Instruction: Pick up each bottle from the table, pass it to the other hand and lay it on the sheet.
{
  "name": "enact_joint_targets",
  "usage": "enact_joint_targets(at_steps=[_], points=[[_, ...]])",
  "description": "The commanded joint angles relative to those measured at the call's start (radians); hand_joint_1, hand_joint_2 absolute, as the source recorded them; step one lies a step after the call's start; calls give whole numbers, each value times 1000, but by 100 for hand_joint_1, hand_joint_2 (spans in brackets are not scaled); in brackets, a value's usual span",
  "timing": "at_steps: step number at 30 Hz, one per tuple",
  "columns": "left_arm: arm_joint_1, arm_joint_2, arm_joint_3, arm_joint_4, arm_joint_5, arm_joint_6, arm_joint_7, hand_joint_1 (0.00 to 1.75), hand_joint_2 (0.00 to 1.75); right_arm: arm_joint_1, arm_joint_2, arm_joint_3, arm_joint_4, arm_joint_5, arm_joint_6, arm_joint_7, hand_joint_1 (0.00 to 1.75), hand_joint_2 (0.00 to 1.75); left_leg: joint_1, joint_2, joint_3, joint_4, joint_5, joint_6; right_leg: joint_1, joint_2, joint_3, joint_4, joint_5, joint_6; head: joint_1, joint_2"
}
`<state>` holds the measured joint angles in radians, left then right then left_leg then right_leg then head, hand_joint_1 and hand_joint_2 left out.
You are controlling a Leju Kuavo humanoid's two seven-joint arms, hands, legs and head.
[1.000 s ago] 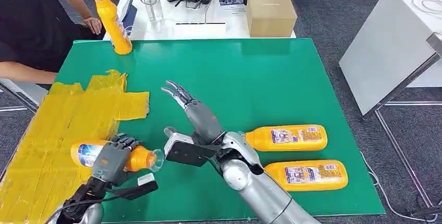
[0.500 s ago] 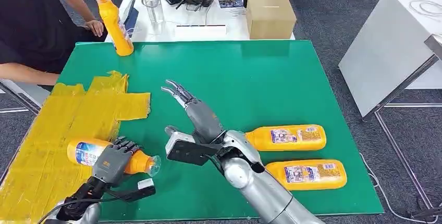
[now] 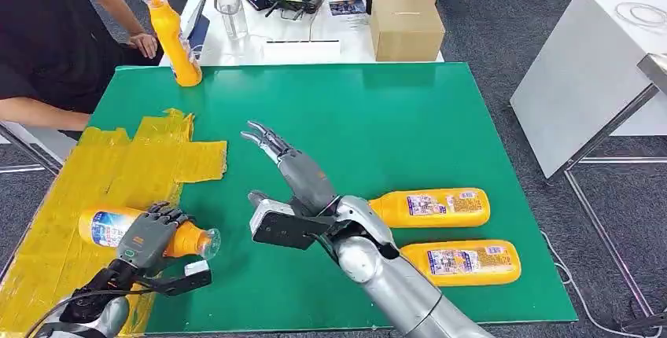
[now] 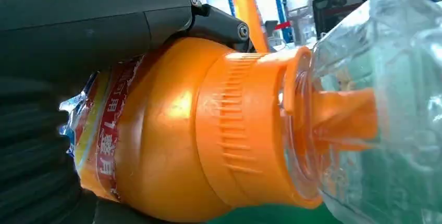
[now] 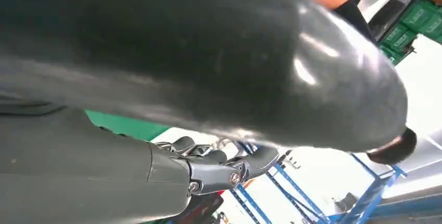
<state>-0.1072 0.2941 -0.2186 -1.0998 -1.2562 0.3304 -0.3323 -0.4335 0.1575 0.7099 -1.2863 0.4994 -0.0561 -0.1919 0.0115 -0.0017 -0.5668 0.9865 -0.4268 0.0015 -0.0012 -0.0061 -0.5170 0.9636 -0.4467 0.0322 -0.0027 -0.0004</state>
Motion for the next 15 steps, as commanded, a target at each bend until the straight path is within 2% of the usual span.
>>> enact_joint_targets(at_steps=[1,15], points=[[50,7,1,132,1,-37,-3,0,175,-45,-30,37,57,-5,4,-3,0,0,-1,5,2,-2,0,0,-1,5,0,-1,1,0,0,0],[72,-25,12,94,27,-13,-51,0,175,-52,-26,37,71,-9,9,-7,0,0,-1,6,4,-2,0,1,-1,6,2,-2,1,0,0,0]])
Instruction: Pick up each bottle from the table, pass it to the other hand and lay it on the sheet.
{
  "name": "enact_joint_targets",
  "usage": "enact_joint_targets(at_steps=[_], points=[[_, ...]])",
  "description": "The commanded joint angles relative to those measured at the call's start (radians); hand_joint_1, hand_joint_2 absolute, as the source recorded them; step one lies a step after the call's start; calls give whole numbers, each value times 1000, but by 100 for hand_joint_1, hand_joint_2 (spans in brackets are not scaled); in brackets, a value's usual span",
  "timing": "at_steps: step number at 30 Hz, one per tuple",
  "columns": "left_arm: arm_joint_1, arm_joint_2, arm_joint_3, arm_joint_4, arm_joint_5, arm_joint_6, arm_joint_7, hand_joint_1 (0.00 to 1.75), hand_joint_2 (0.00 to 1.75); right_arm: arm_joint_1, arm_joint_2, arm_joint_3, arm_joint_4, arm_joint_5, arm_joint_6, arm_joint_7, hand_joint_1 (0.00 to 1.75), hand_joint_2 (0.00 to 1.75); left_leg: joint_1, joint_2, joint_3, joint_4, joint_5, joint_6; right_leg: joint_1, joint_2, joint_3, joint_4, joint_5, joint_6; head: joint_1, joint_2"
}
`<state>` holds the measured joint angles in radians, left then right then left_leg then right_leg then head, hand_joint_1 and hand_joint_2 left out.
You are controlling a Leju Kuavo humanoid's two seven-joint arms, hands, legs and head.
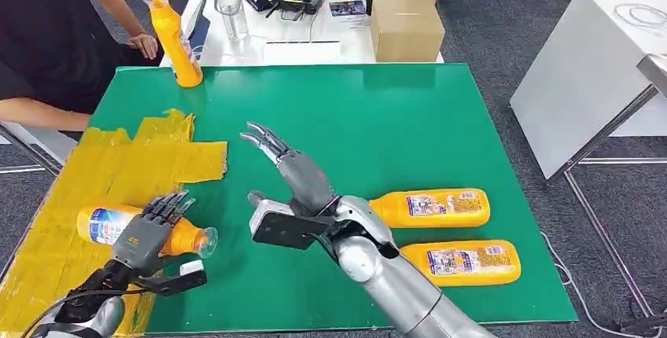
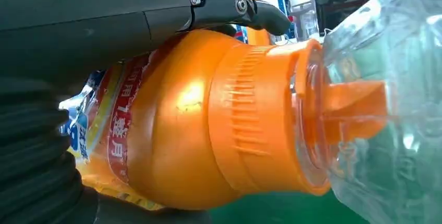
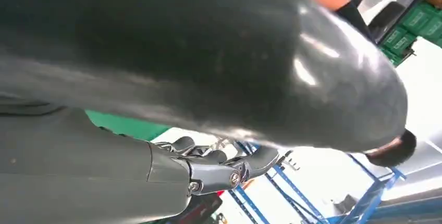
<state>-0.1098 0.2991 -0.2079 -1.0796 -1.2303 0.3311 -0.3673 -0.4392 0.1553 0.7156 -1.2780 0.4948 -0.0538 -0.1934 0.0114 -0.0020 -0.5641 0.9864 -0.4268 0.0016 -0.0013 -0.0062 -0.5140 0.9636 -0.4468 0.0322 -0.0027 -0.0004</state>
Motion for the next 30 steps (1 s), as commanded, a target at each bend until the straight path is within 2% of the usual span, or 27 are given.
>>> enact_joint_targets(at_steps=[1,17,30], points=[[83,-38,8,50,14,-7,-27,0,175,-46,-23,30,64,-3,5,-6,0,0,-1,7,1,-3,0,1,-1,7,-2,-2,2,0,0,0],[131,-78,76,-132,84,-22,-87,0,175,-28,-22,15,58,14,-5,-10,0,0,-1,1,-4,-1,0,1,0,2,-6,-1,0,0,0,0],[135,-75,83,-143,86,-30,-89,0,175,-30,-20,12,62,17,-4,-10,0,0,-1,1,-8,-1,0,1,0,2,-10,-1,0,0,0,0]])
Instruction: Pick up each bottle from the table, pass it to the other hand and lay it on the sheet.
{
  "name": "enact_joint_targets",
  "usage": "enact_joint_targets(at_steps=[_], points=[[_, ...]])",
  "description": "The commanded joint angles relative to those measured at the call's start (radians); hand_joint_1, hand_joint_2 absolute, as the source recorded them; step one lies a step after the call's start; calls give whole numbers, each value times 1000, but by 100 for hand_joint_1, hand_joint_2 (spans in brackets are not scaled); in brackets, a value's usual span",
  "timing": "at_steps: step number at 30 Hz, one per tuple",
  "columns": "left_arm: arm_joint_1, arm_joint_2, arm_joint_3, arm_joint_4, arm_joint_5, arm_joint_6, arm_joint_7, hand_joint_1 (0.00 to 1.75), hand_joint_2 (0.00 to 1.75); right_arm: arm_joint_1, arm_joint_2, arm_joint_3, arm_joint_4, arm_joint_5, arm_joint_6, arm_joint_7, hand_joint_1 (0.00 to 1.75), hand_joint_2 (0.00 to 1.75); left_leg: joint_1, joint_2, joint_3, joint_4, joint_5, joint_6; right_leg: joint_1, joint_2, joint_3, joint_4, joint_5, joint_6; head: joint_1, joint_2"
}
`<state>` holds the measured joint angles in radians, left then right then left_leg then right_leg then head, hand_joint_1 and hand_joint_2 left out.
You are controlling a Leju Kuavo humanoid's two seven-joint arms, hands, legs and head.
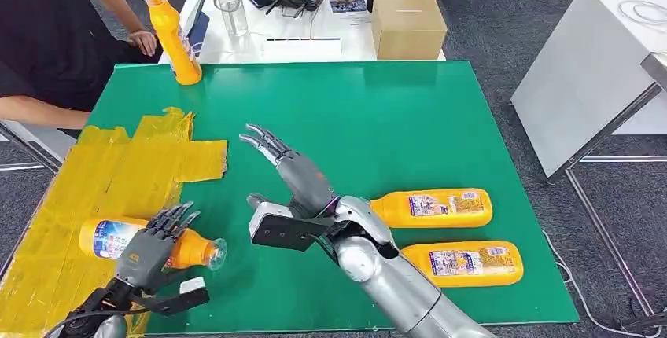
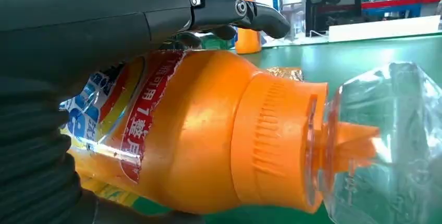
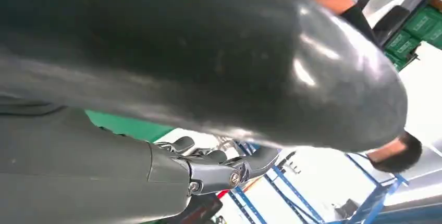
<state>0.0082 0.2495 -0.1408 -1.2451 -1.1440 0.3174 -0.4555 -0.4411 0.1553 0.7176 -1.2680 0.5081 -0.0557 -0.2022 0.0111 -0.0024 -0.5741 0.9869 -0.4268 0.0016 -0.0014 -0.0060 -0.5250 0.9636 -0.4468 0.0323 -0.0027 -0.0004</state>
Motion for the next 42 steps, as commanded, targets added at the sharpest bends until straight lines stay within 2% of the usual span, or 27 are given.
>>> enact_joint_targets(at_steps=[1,10,14,15,17,20,25,30,33,36,39,42], points=[[17,-26,15,23,0,-16,-1,0,175,-28,-20,10,52,4,-3,-1,0,0,0,2,2,-1,-1,1,0,2,1,-1,0,0,0,0],[17,-27,19,19,1,-17,-1,0,175,-30,-18,10,54,4,-2,-1,0,0,0,2,1,-1,-1,1,0,2,0,-2,0,0,0,0],[12,-53,48,-13,59,-29,-29,0,175,-26,-17,10,52,10,-2,0,0,0,0,1,0,-1,0,1,0,1,-1,-1,0,0,0,0],[11,-67,65,-31,102,-42,-55,0,0,-24,-16,9,52,13,-3,1,0,0,0,1,0,-1,-1,1,0,1,0,-1,0,0,0,0],[-26,-120,127,-59,220,-98,-70,0,0,-13,-12,6,50,24,-9,5,0,0,0,0,-1,0,0,1,0,0,0,-1,0,0,0,0],[-51,-146,191,-139,339,-159,-99,0,0,-2,-5,9,47,39,-13,7,0,0,1,-2,-3,1,0,1,1,-2,-2,-1,0,0,0,0],[-29,-142,272,-279,419,-220,-121,0,0,4,0,7,50,47,-15,10,0,0,1,1,-5,1,0,1,1,1,-5,0,0,0,0,0],[-24,-158,296,-301,434,-218,-141,0,0,8,0,3,49,49,-14,10,0,0,1,1,-4,0,-1,1,0,0,-4,-1,-1,0,0,0],[-24,-202,343,-355,526,-260,-172,0,0,18,0,-1,42,58,-17,10,0,0,1,1,-5,1,0,1,1,0,-5,-1,0,0,0,0],[-28,-286,412,-423,726,-366,-182,0,0,55,-13,-12,11,80,-36,7,0,0,1,0,-7,1,0,1,1,0,-7,-1,0,1,0,0],[17,-362,453,-522,1019,-553,-128,0,0,163,-75,-31,-127,109,-58,-26,0,0,1,-1,-6,1,-1,1,1,-2,-5,-2,-1,1,0,0],[69,-390,446,-580,1102,-604,-116,0,0,238,-126,-51,-227,124,-68,-50,0,0,1,-1,-5,0,-2,2,1,-2,-4,-3,-1,1,1,0]])
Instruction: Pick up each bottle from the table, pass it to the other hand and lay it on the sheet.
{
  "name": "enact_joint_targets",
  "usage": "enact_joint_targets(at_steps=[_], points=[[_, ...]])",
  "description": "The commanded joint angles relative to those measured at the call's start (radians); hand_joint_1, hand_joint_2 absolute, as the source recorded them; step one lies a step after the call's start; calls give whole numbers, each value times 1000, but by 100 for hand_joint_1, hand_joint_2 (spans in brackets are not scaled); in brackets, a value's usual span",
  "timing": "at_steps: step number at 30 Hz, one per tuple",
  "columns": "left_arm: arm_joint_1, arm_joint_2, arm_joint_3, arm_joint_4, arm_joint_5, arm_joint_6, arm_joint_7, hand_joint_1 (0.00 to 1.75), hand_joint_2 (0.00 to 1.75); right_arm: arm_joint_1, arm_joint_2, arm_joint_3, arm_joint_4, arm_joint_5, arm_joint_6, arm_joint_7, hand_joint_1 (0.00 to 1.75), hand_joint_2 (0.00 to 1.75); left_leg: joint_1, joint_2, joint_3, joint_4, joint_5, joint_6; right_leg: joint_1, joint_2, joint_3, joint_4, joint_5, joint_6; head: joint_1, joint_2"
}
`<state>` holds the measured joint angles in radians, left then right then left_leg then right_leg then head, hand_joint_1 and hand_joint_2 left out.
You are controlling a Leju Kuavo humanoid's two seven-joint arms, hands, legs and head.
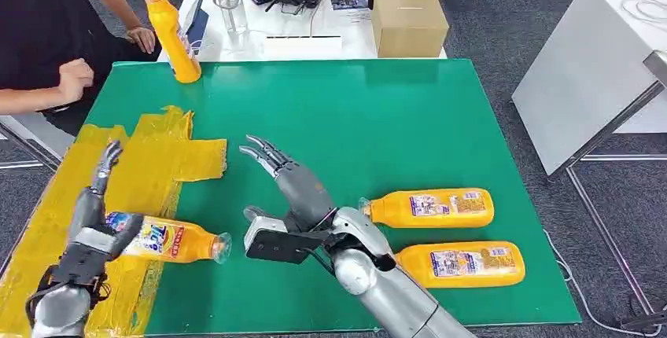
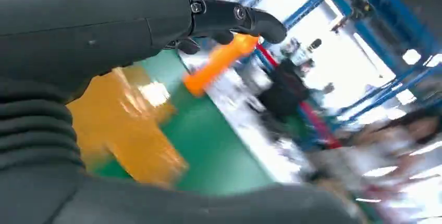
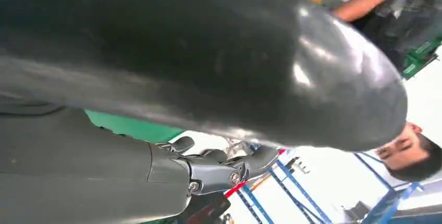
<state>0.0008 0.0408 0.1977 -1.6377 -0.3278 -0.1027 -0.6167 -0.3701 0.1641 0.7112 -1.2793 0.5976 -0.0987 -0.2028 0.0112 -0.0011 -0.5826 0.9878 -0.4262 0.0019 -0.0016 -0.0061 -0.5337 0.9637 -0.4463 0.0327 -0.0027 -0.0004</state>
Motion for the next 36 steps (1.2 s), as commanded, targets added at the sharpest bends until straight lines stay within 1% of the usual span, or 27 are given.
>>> enact_joint_targets(at_steps=[1,2,4,7,8,9,11,12,13,14,15,16,17,20,21,22,23,24,25,26,27,28,31,32,34,35,36], points=[[109,-188,98,-218,318,-202,54,0,0,209,-163,-59,-264,46,-27,-57,0,0,0,-2,2,0,-1,1,0,-1,3,-2,-1,1,0,0],[122,-197,95,-227,350,-212,65,0,0,232,-174,-71,-286,50,-24,-60,0,175,0,-3,3,-1,-3,2,0,-2,6,-3,-2,1,0,0],[153,-204,79,-256,362,-215,69,0,0,286,-207,-92,-338,54,-20,-79,0,175,0,-3,3,0,-4,2,0,-3,6,-3,-3,1,0,0],[153,-204,79,-256,362,-215,69,0,0,286,-207,-92,-338,54,-20,-79,0,175,0,-2,1,0,-3,2,-1,-2,2,-2,-2,1,0,0],[148,-202,79,-252,362,-214,69,0,0,282,-203,-93,-337,55,-18,-80,0,175,0,-2,4,1,-5,2,-1,-1,6,-2,-4,1,0,0],[154,-204,73,-256,365,-216,68,0,0,303,-215,-102,-352,60,-21,-83,0,175,0,-2,-1,0,-3,1,-2,-1,0,-1,-2,0,0,0],[194,-213,43,-282,359,-206,61,0,0,400,-282,-146,-444,67,-21,-96,0,175,-1,-1,1,0,-3,1,-1,0,1,-1,-2,0,0,0],[211,-211,28,-288,370,-203,61,0,0,449,-313,-173,-485,63,-6,-106,0,175,-1,-4,2,0,-4,1,-1,-3,4,-3,-3,0,0,0],[228,-212,19,-294,371,-193,56,0,0,508,-357,-200,-529,73,0,-113,0,175,-1,-7,0,-1,-2,2,-2,-6,3,-3,-3,1,0,0],[236,-209,12,-296,366,-188,49,0,0,546,-379,-218,-554,74,-4,-118,0,175,-1,-6,-1,-1,-2,1,-1,-5,1,-3,-2,1,0,0],[243,-210,9,-296,372,-184,44,0,0,576,-406,-228,-571,90,2,-106,0,175,0,-10,2,-1,-4,2,-1,-9,5,-4,-4,1,0,0],[250,-211,9,-298,366,-175,36,0,0,618,-440,-236,-597,89,-7,-104,0,175,-1,-7,0,-1,-3,2,-2,-7,0,-3,-3,1,0,0],[252,-211,7,-299,366,-174,34,0,0,629,-449,-237,-603,87,-9,-108,0,175,-1,-9,1,-1,-3,2,-2,-8,3,-4,-4,1,0,0],[256,-206,7,-291,370,-177,36,0,0,688,-501,-242,-652,95,-30,-68,0,175,-2,-5,0,0,-5,3,-3,-3,2,-2,-4,1,0,0],[259,-208,11,-289,376,-177,34,0,0,713,-521,-245,-668,96,-44,-50,0,175,-2,-4,-3,0,-4,3,-3,-2,-2,-1,-2,1,0,0],[263,-213,17,-288,367,-164,27,0,0,768,-562,-270,-711,113,-91,19,0,175,-3,-5,-1,1,-6,4,-3,-4,1,-1,-4,1,0,0],[265,-215,21,-287,365,-161,25,0,0,813,-592,-296,-736,106,-117,55,0,175,-3,-5,-3,0,-5,4,-3,-4,-2,-1,-3,1,0,0],[267,-214,22,-286,362,-161,22,0,0,846,-617,-313,-756,99,-137,61,0,175,-3,-5,-1,1,-6,5,-3,-5,1,-2,-4,1,0,0],[265,-213,22,-281,373,-172,21,0,0,890,-639,-351,-774,82,-151,77,0,175,-5,-5,-4,0,-4,4,-4,-5,-3,-1,-3,1,-1,0],[264,-214,23,-279,374,-173,21,0,0,897,-643,-360,-777,78,-151,71,0,175,-4,-8,-1,1,-6,5,-4,-8,1,-2,-5,1,0,0],[263,-215,25,-278,370,-168,21,0,0,913,-644,-380,-780,73,-155,84,0,175,-4,-8,0,1,-7,5,-4,-7,-3,-1,-6,3,0,0],[260,-212,23,-276,365,-165,21,0,0,941,-650,-410,-794,65,-163,103,0,175,-4,-5,-2,1,-6,6,-4,-4,-5,-1,-5,4,0,0],[247,-204,20,-263,364,-159,24,0,0,1020,-670,-501,-835,46,-156,108,0,175,-5,-4,-3,1,-6,6,-5,-2,-2,-1,-4,4,0,0],[246,-203,20,-261,364,-159,24,0,0,1027,-667,-515,-838,42,-148,100,0,175,-5,-4,-1,1,-8,6,-5,-3,0,-1,-6,4,0,0],[246,-203,20,-261,364,-159,24,0,0,1027,-667,-515,-838,42,-148,100,0,175,-8,-3,-1,0,-5,6,-7,-3,-3,-1,-4,4,-2,0],[246,-203,20,-261,364,-159,24,0,0,1027,-667,-515,-838,42,-148,100,0,175,-6,-2,-1,0,-6,6,-6,-2,-4,-2,-4,4,0,0],[245,-201,19,-261,374,-163,23,0,0,1029,-648,-540,-836,54,-126,109,0,175,-6,-3,1,1,-7,6,-5,-3,-1,-2,-5,4,0,0]])
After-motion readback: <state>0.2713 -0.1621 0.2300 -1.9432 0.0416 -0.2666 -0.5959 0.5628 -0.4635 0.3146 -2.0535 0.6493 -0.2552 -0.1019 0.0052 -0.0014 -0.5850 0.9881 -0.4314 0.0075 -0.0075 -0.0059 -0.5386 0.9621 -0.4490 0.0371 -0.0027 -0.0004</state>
